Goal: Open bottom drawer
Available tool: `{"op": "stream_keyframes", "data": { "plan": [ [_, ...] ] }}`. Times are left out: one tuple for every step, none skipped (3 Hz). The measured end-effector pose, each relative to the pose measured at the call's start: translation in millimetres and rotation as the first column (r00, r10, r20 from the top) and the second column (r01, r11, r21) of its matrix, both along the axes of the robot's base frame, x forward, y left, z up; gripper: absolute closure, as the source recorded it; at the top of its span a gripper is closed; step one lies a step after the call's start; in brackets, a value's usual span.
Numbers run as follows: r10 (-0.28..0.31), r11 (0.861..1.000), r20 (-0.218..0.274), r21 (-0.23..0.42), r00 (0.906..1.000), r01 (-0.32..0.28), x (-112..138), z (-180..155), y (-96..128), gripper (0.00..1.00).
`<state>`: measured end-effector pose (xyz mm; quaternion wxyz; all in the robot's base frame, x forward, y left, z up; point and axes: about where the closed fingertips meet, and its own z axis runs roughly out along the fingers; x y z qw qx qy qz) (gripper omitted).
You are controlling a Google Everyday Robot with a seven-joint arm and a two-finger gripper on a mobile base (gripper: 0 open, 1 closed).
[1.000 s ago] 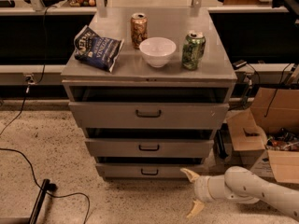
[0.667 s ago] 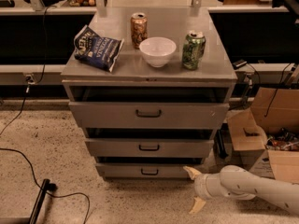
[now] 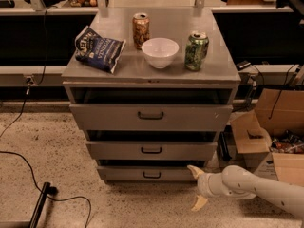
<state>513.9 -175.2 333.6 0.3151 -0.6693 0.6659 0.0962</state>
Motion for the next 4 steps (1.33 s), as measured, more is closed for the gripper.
{"op": "stream_keyframes", "data": {
  "plan": [
    [-0.017, 1.0, -0.046, 0.022, 0.9988, 0.018, 26, -41, -9, 0.0],
    [-0.099, 0.995, -0.054, 0.01, 0.9937, 0.099, 64, -79, -44, 0.0],
    [-0.154, 0.988, -0.017, 0.017, 0.9879, 0.155, 79, -88, -57, 0.0],
    [-0.153, 0.988, -0.018, -0.002, 0.9881, 0.153, 80, -92, -54, 0.0]
  ]
}}
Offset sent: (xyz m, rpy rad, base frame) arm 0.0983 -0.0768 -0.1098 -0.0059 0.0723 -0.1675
